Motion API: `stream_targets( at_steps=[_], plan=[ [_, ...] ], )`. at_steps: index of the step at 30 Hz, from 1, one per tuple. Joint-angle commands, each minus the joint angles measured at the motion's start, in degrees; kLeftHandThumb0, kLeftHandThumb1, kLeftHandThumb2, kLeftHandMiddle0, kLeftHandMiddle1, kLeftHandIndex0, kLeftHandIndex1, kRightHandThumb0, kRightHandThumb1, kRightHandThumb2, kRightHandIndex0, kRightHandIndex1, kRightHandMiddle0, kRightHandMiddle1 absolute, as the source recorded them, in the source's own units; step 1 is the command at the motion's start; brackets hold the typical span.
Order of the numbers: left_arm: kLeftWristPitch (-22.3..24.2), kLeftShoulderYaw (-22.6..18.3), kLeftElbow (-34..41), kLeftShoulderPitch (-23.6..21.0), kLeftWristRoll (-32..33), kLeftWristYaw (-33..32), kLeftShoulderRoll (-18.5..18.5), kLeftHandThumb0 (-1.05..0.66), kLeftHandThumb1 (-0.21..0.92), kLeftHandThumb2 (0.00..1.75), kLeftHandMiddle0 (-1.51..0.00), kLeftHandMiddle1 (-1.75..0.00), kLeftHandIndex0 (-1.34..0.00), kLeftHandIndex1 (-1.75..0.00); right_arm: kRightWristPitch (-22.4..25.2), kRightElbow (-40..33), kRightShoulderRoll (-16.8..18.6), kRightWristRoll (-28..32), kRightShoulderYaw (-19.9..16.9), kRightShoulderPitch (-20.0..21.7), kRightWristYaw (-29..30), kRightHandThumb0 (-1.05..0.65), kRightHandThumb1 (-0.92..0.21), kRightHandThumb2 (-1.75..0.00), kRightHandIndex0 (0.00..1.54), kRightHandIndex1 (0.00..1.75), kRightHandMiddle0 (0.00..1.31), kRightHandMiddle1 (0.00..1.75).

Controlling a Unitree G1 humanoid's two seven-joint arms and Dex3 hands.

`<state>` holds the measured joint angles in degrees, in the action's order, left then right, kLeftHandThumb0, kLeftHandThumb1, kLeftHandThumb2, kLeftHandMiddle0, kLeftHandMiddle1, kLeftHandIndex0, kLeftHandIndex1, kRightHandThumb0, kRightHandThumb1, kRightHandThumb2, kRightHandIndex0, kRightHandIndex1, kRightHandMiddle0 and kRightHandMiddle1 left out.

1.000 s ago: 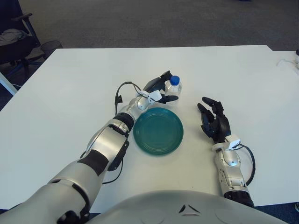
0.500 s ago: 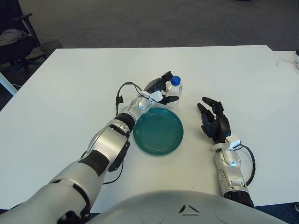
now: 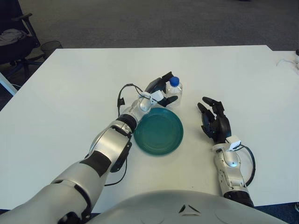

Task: Put the bottle into the plate.

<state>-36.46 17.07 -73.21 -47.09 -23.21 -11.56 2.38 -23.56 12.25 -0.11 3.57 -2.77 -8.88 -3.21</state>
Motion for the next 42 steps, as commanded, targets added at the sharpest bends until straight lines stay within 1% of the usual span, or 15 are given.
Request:
stream_targets(
  at_steps=[1,3,5,7,8,9,14,18,24,28,38,42],
  plan=[
    [-0.5,-1.1,-0.5,0.5,0.7,-0.8,-0.3,-0.53,0.22,1.23,-0.95,-1.75,-0.84,-1.47,2.9,4.4,0.4,0.6,-0.4,-3.1,-0.1,-0.61,-0.9,-0.51,0.43,0.1,0.0,0.96],
    [-1.1,-4.0,0.3,-1.2,3.7,0.7,-0.2,-0.53,0.21,1.24,-0.97,-1.75,-0.84,-1.48,3.2,4.2,0.5,0.6,-0.3,-3.2,-0.1,-0.61,-0.9,-0.51,0.43,0.1,0.0,0.96],
    [-1.6,-6.6,1.0,-2.8,6.4,1.8,0.0,-0.54,0.2,1.29,-1.02,-1.75,-0.82,-1.53,3.4,3.9,0.6,0.5,-0.3,-3.3,0.1,-0.62,-0.9,-0.51,0.43,0.1,0.0,0.96],
    [-1.9,-7.7,1.4,-3.2,7.5,2.4,0.2,-0.55,0.19,1.36,-1.06,-1.75,-0.79,-1.61,3.5,3.7,0.6,0.4,-0.2,-3.3,0.1,-0.62,-0.9,-0.51,0.42,0.1,0.0,0.95],
    [-2.2,-8.3,1.7,-3.3,8.2,2.4,0.3,-0.55,0.18,1.37,-1.07,-1.75,-0.79,-1.62,3.6,3.6,0.6,0.4,-0.2,-3.4,0.2,-0.62,-0.9,-0.51,0.42,0.1,0.0,0.95],
    [-2.6,-10.0,2.8,-3.2,10.2,2.9,0.8,-0.55,0.18,1.41,-1.09,-1.75,-0.76,-1.67,3.8,3.2,0.7,0.2,-0.1,-3.6,0.4,-0.62,-0.9,-0.51,0.42,0.1,0.0,0.95],
    [-2.9,-15.8,5.7,-3.2,18.0,6.3,3.1,-0.51,0.24,1.39,-1.17,-1.75,-0.68,-1.73,4.7,2.2,0.9,-0.2,0.2,-3.8,0.9,-0.62,-0.9,-0.5,0.42,0.1,0.0,0.93],
    [-1.9,-18.7,7.4,-3.5,22.3,9.1,4.5,-0.49,0.26,1.38,-1.19,-1.75,-0.66,-1.74,5.5,1.9,1.0,0.0,0.3,-3.8,0.9,-0.62,-0.89,-0.49,0.43,0.1,0.0,0.91],
    [-0.7,-20.4,9.5,-3.3,25.0,11.5,5.4,-0.49,0.26,1.39,-1.21,-1.75,-0.66,-1.75,5.6,2.5,1.0,0.4,0.2,-3.4,0.5,-0.63,-0.88,-0.48,0.43,0.11,0.0,0.91],
    [-0.7,-20.4,11.0,-2.7,25.0,11.6,5.7,-0.49,0.25,1.39,-1.22,-1.75,-0.66,-1.75,5.5,2.7,1.0,0.2,0.2,-3.3,0.6,-0.63,-0.88,-0.48,0.44,0.12,0.0,0.93],
    [-0.5,-19.7,12.6,-2.0,23.2,9.1,5.6,-0.49,0.25,1.4,-1.23,-1.75,-0.66,-1.75,5.1,2.8,0.7,-0.3,0.2,-3.4,0.6,-0.67,-0.88,-0.47,0.45,0.13,0.0,0.97],
    [-0.3,-20.4,12.9,-1.8,24.5,10.3,5.9,-0.49,0.25,1.4,-1.22,-1.75,-0.66,-1.75,4.8,3.0,0.6,-0.5,0.3,-3.3,0.6,-0.67,-0.89,-0.47,0.45,0.14,0.0,0.98]
  ],
)
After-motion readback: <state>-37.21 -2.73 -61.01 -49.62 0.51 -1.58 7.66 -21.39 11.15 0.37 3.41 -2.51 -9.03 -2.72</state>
